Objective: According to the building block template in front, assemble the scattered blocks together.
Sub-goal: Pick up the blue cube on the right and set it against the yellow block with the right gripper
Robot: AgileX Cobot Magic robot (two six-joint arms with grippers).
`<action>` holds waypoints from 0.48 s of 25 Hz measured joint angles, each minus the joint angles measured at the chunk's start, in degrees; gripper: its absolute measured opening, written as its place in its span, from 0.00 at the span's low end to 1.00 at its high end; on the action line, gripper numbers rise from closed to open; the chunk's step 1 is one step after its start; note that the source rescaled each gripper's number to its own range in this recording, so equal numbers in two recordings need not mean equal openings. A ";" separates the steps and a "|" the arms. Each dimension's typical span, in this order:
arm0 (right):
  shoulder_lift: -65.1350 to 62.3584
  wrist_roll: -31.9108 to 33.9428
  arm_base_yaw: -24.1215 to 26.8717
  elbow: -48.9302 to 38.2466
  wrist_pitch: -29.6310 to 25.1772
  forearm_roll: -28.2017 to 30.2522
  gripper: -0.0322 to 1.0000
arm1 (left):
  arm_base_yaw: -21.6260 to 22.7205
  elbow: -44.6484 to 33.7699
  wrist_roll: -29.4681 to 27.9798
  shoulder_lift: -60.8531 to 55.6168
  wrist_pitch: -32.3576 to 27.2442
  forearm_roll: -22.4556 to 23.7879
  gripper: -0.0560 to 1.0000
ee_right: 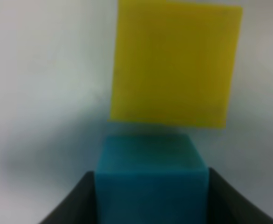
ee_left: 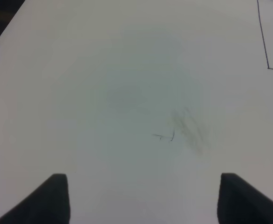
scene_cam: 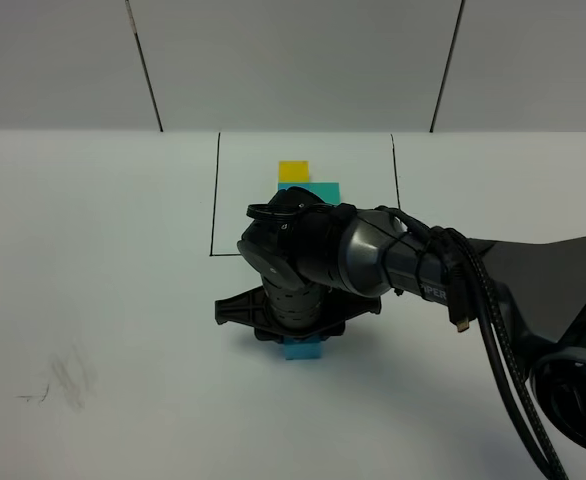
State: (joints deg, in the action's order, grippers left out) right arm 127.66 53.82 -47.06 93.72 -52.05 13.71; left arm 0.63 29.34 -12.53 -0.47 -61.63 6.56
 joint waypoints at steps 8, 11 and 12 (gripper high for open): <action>0.08 1.10 0.00 0.00 1.86 0.86 0.32 | 0.00 0.00 0.00 0.00 0.00 0.00 0.53; 0.27 2.19 0.18 0.00 1.81 1.62 0.32 | 0.00 0.00 0.00 0.00 0.00 0.00 0.53; 0.27 2.25 0.32 0.00 1.81 1.62 0.32 | 0.00 0.00 0.00 0.00 0.00 0.00 0.53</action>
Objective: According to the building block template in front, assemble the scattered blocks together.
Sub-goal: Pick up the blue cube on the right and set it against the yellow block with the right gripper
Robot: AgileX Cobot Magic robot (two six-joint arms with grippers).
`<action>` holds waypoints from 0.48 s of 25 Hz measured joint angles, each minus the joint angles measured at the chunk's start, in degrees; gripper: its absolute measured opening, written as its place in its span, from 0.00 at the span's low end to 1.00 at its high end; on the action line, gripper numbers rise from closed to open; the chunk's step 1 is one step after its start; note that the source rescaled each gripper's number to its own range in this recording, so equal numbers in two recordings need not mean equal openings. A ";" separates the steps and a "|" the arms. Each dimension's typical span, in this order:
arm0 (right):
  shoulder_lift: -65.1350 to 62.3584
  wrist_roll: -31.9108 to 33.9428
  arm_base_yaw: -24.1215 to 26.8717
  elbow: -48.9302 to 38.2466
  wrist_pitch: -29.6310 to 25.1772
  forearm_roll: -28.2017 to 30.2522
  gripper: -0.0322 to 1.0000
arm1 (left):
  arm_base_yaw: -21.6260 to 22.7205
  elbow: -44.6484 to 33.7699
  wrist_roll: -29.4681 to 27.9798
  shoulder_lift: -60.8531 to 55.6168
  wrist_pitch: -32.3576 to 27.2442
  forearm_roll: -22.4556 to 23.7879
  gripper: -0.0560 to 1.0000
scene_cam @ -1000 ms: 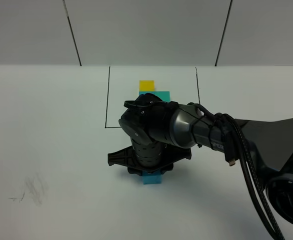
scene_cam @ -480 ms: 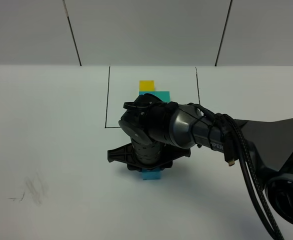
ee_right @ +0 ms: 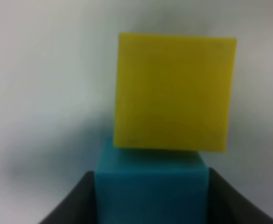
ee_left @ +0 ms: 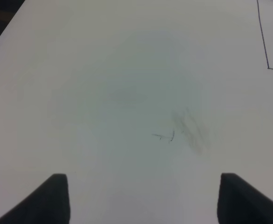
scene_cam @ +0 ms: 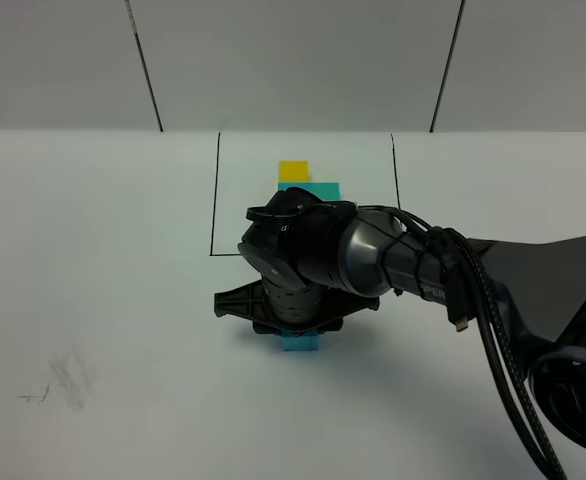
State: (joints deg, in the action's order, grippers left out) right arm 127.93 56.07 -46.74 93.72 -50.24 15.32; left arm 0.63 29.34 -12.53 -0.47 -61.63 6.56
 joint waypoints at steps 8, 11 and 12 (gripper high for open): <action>0.00 0.18 1.15 0.07 -1.11 0.16 0.32 | 0.00 0.00 0.00 0.00 0.00 0.00 0.53; 0.00 0.18 1.41 0.13 -1.62 0.47 0.32 | 0.00 0.00 0.00 0.00 0.00 0.00 0.53; 0.10 0.18 1.41 0.19 -1.80 0.59 0.32 | 0.00 0.00 0.00 0.00 0.00 0.00 0.53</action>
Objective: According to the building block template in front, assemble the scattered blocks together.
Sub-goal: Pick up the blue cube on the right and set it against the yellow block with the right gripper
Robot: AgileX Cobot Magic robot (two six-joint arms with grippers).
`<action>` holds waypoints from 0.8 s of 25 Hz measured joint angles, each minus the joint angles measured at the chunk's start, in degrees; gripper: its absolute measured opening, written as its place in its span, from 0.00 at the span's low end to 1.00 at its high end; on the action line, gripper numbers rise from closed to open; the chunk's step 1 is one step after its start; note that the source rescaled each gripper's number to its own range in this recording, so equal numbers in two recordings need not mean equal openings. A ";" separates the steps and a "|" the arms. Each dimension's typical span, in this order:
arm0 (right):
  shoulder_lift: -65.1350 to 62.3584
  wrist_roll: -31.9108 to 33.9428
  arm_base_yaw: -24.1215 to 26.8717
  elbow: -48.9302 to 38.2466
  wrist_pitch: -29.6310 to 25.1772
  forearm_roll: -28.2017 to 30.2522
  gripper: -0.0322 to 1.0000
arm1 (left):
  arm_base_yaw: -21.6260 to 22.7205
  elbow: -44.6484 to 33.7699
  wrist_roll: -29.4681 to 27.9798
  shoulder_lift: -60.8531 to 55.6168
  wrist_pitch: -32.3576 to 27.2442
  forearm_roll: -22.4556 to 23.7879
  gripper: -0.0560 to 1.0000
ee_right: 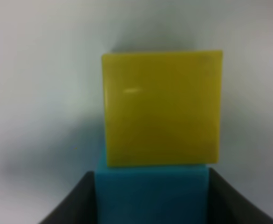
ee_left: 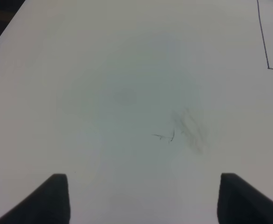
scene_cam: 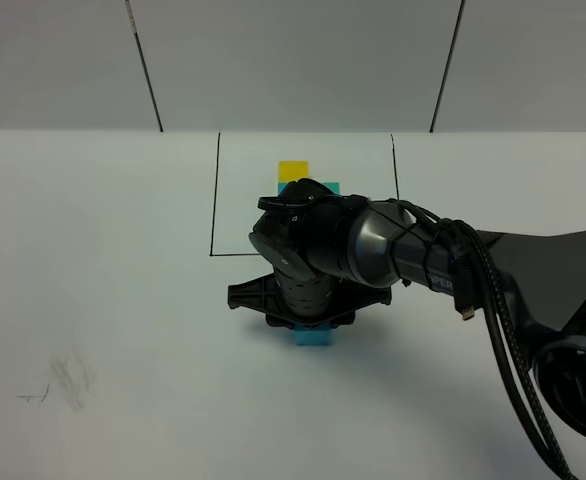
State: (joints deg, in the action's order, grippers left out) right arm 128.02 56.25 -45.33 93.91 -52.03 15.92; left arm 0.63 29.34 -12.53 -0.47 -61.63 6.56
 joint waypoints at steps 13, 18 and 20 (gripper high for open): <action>1.14 -4.54 0.29 0.89 -0.49 -0.92 0.32 | 0.00 0.00 0.00 0.00 0.00 0.00 0.53; 1.14 -4.67 0.41 0.89 -1.01 -1.35 0.32 | 0.00 0.00 0.00 0.00 0.00 0.00 0.53; 1.24 -4.80 0.51 1.34 -1.81 -1.82 0.32 | 0.00 0.00 0.00 0.00 0.00 0.00 0.53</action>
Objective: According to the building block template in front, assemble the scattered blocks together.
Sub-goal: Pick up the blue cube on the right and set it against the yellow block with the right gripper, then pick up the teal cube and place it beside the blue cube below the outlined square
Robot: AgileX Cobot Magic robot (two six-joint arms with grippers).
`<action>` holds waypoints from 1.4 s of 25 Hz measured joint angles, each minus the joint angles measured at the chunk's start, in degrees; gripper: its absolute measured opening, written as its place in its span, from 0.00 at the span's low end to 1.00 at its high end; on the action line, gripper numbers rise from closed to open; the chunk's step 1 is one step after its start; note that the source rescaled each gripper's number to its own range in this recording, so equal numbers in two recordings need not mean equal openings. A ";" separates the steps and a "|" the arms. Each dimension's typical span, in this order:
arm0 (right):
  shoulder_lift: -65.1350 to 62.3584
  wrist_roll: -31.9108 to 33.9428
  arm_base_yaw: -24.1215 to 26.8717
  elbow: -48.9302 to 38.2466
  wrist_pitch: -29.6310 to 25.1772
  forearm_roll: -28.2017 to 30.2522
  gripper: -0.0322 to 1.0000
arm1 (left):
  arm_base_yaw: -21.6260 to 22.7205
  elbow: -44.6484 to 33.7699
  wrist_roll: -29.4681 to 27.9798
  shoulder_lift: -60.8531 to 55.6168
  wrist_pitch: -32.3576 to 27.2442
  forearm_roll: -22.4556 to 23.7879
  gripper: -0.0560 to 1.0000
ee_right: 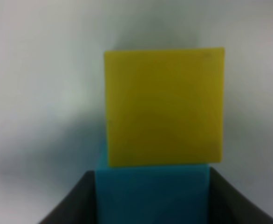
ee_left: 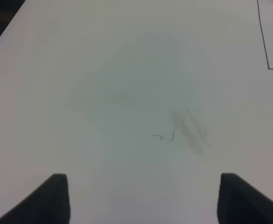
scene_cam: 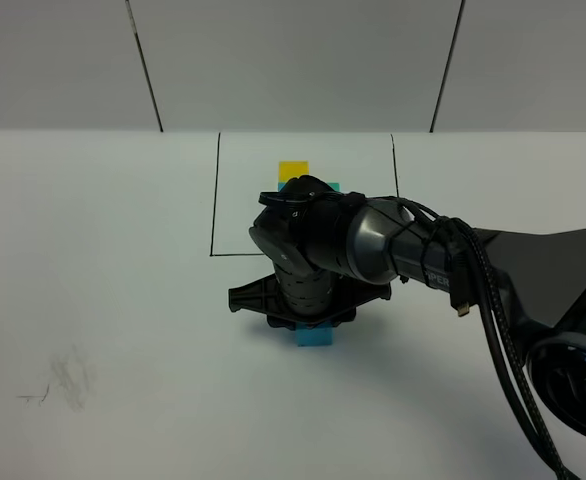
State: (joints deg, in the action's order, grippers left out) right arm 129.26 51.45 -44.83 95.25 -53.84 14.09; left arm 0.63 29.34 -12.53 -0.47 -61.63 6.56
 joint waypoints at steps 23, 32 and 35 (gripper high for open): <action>-8.07 -7.38 0.00 8.64 -15.16 6.49 0.80 | 0.00 0.00 -0.06 0.00 0.00 0.00 0.53; -19.80 -7.67 6.85 2.48 -15.21 8.97 0.80 | 0.00 0.00 -0.18 0.00 0.00 0.00 0.53; -24.16 -7.72 10.18 -3.31 -15.58 9.56 0.80 | 0.00 0.00 -0.18 0.00 0.00 0.00 0.53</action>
State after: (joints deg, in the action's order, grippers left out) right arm 105.10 43.73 -34.64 91.94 -69.42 23.65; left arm 0.63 29.34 -12.72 -0.47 -61.63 6.56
